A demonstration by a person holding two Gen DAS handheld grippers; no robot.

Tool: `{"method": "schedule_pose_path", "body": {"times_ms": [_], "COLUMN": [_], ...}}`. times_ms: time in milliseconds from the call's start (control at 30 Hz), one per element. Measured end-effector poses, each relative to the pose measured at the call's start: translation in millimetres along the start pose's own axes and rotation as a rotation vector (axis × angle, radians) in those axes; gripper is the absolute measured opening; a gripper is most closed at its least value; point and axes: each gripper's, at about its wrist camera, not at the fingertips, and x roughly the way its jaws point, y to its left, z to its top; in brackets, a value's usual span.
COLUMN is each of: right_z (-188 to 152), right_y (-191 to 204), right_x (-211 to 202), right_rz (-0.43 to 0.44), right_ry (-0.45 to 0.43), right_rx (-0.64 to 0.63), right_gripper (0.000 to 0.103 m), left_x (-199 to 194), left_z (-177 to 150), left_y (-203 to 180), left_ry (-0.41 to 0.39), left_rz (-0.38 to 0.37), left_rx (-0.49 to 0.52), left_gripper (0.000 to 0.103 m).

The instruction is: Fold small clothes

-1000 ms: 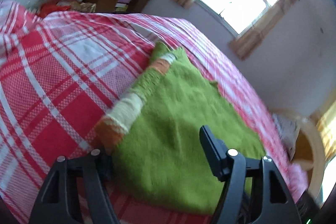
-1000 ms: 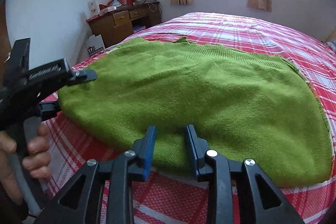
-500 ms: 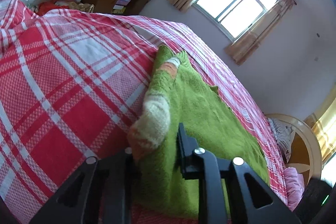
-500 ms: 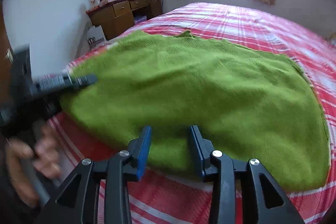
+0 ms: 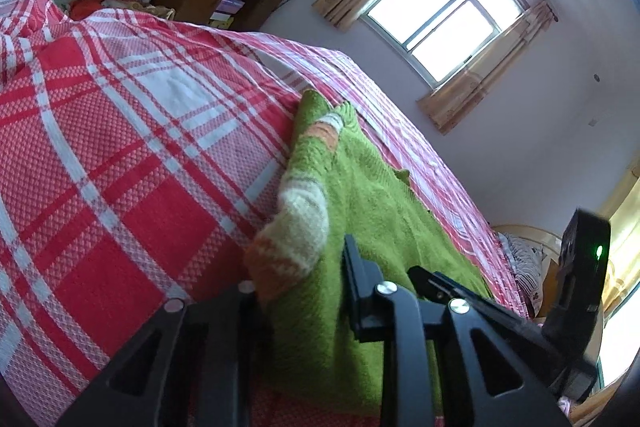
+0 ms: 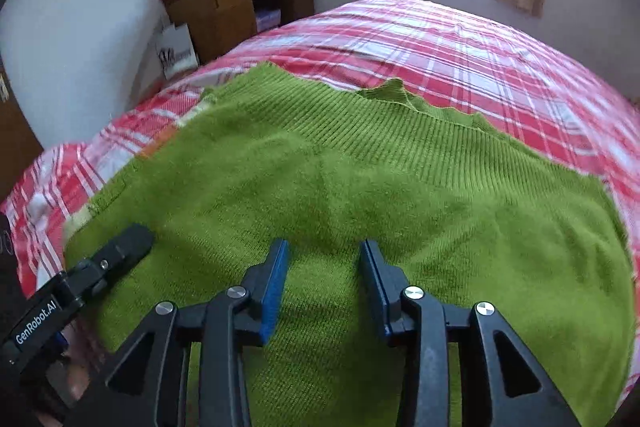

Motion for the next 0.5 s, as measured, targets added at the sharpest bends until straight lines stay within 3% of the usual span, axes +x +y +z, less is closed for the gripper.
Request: {"method": "schedule_pose_path", "body": {"times_ms": [100,167,300,400,500], "right_z": [18.5,36.7,85.2,106.7,115.3], "right_y": [-0.8,4.4,32.9,62.4,88.7], "right_x": [-1.8,2.8,29.5,63.0,85.1], "right_rz": [0.062,0.108,0.205,0.245,0.179], "right_ry": [0.003,0.012,0.022,0.107,0.125], "right_rx": [0.039,0.055,0.046,-0.012,-0.119], "right_gripper": [0.042,0.063,0.064,0.064,0.065], "left_x": [-1.4,-2.2,-4.5,-5.0,-5.3], "left_z": [-0.8,-0.7,0.2,0.4,0.0], "left_y": [1.1,3.5,10.9,12.2,12.2], "left_ry": [-0.013,-0.015,-0.023,-0.024,-0.025], "left_rz": [-0.006,-0.022,-0.076,-0.088,-0.093], "left_rx": [-0.011,-0.023,-0.056,-0.06,-0.063], "left_gripper": [0.027,0.027,0.027,0.027,0.027]}}
